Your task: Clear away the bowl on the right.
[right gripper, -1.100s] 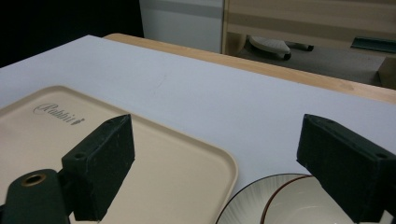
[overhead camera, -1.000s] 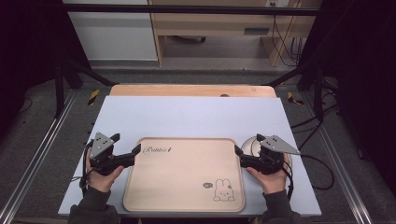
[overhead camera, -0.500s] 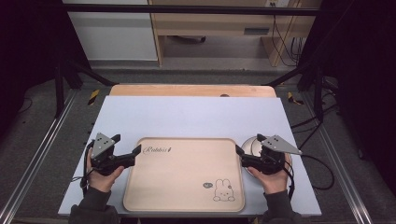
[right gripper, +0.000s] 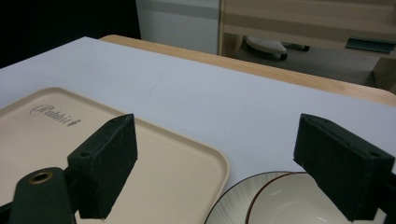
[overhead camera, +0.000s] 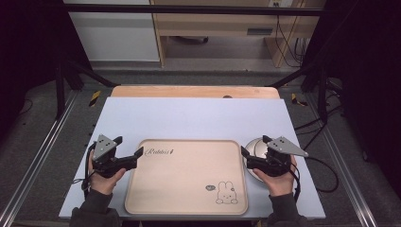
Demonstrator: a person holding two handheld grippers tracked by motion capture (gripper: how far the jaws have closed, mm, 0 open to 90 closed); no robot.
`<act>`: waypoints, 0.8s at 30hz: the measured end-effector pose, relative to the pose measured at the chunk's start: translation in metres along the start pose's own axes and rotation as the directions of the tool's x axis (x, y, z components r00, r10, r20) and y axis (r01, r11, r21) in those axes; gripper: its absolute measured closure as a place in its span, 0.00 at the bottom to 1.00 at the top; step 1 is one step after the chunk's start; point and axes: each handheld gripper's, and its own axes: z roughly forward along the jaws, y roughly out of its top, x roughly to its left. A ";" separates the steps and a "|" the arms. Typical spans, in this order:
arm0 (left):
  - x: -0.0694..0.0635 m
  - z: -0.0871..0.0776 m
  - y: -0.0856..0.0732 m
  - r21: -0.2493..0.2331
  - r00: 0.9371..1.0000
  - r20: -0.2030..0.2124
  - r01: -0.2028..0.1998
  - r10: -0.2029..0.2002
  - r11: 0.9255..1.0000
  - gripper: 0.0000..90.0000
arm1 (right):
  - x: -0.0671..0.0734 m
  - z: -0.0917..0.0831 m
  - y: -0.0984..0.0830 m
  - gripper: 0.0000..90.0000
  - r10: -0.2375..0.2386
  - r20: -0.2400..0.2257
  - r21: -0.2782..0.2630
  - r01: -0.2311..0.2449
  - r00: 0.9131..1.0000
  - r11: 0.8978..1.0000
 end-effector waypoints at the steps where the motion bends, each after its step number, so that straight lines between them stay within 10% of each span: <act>1: 0.000 0.000 0.000 0.001 1.000 0.000 0.002 -0.002 1.000 0.15 | -0.001 0.000 0.000 0.15 0.001 0.002 0.002 -0.001 1.000 1.000; 24: 0.000 0.001 -0.001 0.006 1.000 0.000 0.000 0.000 1.000 0.15 | -0.019 -0.009 -0.001 0.15 0.032 0.064 0.012 -0.033 0.997 0.999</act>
